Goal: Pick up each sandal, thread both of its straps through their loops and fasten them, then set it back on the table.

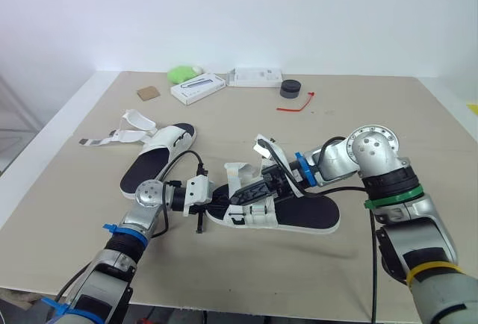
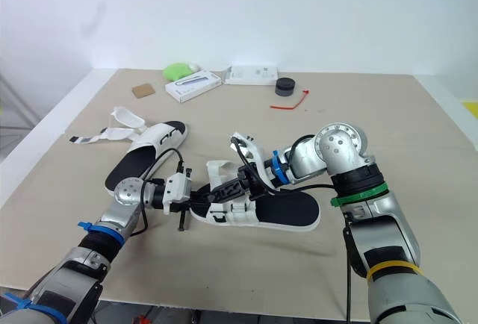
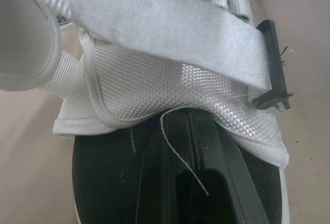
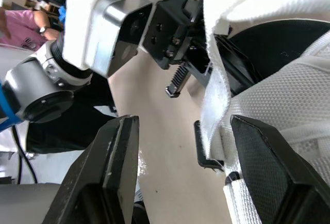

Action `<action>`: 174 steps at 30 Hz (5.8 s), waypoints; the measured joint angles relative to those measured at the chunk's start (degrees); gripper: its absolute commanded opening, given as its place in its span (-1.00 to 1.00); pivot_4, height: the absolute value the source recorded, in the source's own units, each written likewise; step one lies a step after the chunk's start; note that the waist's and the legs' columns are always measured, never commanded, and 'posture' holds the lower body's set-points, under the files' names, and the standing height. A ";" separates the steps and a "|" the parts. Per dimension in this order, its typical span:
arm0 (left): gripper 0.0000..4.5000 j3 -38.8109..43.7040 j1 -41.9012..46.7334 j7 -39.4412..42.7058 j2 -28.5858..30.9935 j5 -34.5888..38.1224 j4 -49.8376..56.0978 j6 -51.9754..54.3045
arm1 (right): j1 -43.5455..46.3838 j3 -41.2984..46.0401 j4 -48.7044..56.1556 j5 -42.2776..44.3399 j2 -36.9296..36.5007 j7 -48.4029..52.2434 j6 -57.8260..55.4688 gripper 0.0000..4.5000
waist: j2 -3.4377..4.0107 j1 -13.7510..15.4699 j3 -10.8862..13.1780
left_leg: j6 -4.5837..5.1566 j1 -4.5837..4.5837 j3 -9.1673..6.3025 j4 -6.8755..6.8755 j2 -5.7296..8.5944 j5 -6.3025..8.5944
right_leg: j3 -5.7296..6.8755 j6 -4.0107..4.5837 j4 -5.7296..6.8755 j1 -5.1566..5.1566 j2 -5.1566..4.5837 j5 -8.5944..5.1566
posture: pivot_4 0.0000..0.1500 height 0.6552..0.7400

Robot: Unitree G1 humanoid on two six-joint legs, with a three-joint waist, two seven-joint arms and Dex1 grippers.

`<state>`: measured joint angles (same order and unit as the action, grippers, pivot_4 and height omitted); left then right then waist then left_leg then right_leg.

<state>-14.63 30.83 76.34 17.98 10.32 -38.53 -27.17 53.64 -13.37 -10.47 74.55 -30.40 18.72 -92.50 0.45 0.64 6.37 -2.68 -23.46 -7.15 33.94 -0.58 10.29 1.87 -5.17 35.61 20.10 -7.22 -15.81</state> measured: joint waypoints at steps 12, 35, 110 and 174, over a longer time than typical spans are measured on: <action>-1.00 0.00 0.51 -1.73 -0.87 0.00 -4.85 -5.58 | 1.29 1.17 -1.92 -5.09 2.56 0.27 -0.13 -0.99 | 0.17 -0.03 -0.13 | -0.04 0.10 -0.04 -0.02 0.00 0.02 | -0.01 0.01 0.14 -0.09 -0.02 0.00 | 1.00 1.00; -1.00 -0.10 -0.84 3.10 1.05 1.68 7.66 13.33 | -4.62 -6.32 17.32 -14.13 -2.38 9.02 1.97 -0.44 | -0.15 0.00 0.12 | -0.34 0.02 -0.24 -0.40 0.19 0.14 | 0.01 -0.32 0.15 -0.06 -0.07 -0.68 | 1.00 1.00; -1.00 -0.79 2.28 9.16 2.98 -0.11 13.02 21.54 | -17.09 -8.82 25.79 25.48 -8.35 -33.01 16.66 -0.95 | -0.67 -0.20 1.69 | -0.11 -0.06 -0.41 -0.45 0.27 0.35 | 0.13 -0.21 0.32 -0.12 -0.01 -1.16 | 1.00 1.00; -1.00 -1.20 1.46 7.81 2.54 -0.08 12.82 19.07 | -14.12 13.14 7.48 37.12 -3.65 -46.23 32.55 0.99 | -0.29 -0.35 1.84 | 0.00 0.09 -0.31 -0.30 0.11 0.24 | -0.06 0.02 0.82 -0.30 0.21 -1.13 | 1.00 1.00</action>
<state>-15.82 32.29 84.15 20.52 10.24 -25.70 -8.10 39.52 -0.23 -2.98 111.67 -34.05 -27.51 -59.95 0.16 0.29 8.22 -2.68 -23.37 -7.46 33.64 -0.46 10.53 1.81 -5.14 36.42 19.80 -7.01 -16.94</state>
